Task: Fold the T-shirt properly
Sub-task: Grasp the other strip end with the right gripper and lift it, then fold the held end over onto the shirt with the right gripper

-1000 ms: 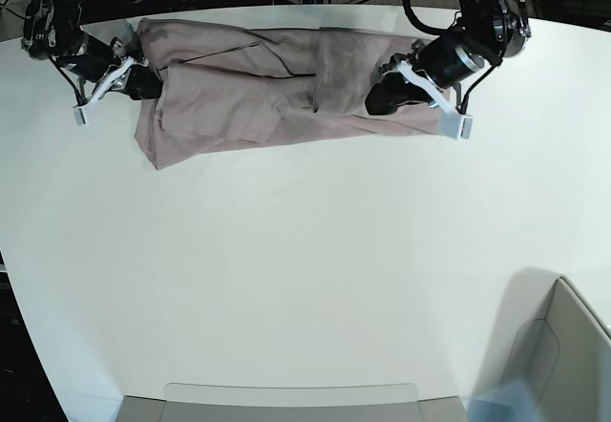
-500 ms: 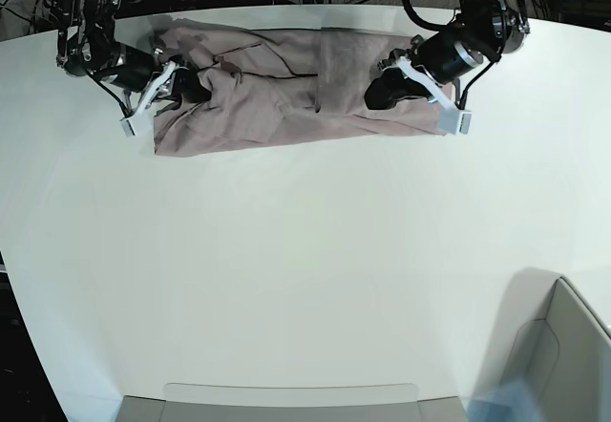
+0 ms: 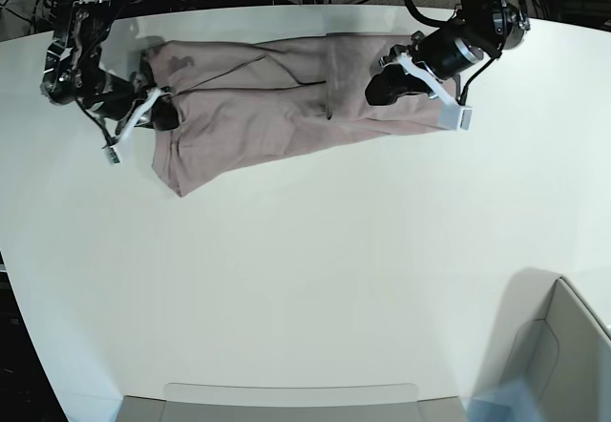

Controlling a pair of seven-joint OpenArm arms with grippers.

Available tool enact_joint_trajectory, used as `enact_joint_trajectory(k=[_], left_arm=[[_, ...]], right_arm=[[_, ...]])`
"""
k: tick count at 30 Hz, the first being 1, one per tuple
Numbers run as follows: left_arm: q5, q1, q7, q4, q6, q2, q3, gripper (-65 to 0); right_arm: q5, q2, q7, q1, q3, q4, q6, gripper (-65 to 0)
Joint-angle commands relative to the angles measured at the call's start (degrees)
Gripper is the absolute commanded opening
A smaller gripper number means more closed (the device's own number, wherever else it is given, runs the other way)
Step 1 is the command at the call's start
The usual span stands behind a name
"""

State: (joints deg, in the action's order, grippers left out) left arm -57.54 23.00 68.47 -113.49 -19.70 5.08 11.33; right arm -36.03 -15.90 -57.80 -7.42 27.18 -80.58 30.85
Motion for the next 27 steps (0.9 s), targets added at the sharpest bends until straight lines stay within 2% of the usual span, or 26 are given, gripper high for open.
enact_joint_trajectory(k=[1,4,8,13,17,20,27], left_arm=[[-1.49,0.60,-0.73,-1.10,-0.38,0.15,0.14,-65.0],[-1.49,0.78,-0.73,-1.10,-0.38,0.15,0.14,-65.0],[-1.49,1.92,-0.73,-1.10,-0.38,0.15,0.23,-65.0],[-1.41,2.53,-0.73,-1.10,-0.38,0.24,0.32,-65.0],[-1.49,4.03,-0.73,-1.10,-0.38,3.31,0.49,-65.0],[-1.49,5.79,-0.73,-1.10,-0.30,5.42,2.25,-65.0],[-1.49,9.13,-0.73,-1.10,-0.38,5.78,10.51,-65.0]], right_arm=[[3.02,-1.64,-0.35,2.10,1.88,0.71,-0.57,-65.0],[6.27,-3.40,-0.35,5.44,4.43,3.96,-0.57,-65.0],[7.06,-5.59,-0.35,7.90,5.22,4.31,-0.65,-65.0],[7.24,-5.86,-0.79,8.34,4.86,-3.51,-0.74,-65.0],[7.42,-1.46,-4.66,5.27,4.69,-16.70,-0.83,-65.0],[9.17,2.41,-8.53,3.86,1.96,-25.23,-0.83,-65.0],[25.53,10.67,-9.76,1.40,-14.21,-37.36,-0.83,-65.0]])
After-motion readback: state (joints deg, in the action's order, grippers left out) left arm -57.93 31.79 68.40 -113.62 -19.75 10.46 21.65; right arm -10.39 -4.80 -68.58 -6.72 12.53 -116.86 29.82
